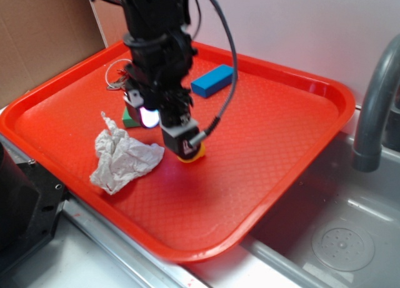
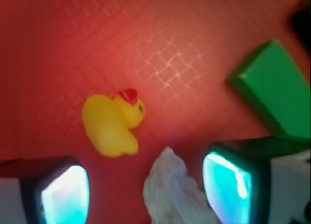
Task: Grab the yellow duck.
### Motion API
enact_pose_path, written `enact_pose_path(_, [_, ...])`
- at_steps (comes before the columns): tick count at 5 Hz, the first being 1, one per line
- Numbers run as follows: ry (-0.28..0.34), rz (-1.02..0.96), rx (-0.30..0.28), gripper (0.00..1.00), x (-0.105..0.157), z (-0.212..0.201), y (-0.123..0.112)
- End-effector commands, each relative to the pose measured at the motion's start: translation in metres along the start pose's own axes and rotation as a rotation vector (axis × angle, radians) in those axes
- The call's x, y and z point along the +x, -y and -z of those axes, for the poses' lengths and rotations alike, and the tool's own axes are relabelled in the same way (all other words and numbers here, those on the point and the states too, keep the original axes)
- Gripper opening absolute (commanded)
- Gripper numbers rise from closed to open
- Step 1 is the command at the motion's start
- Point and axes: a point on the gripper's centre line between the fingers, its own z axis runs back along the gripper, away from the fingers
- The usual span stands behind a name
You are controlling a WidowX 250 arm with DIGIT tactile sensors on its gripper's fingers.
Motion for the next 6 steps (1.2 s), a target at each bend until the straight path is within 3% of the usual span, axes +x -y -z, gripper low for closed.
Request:
enact_pose_path(1, [0.035,0.051,-0.101,0.0,0.023,0.025,0.041])
enact_pose_path(3, [0.075,0.055,-0.101,0.0,0.018,-0.003,0.046])
enact_pose_path(4, [0.145,0.063,-0.088,0.0,0.019,-0.037,0.039])
enact_pose_path(6, [0.145,0.023,0.017,0.0,0.033,-0.103,-0.004])
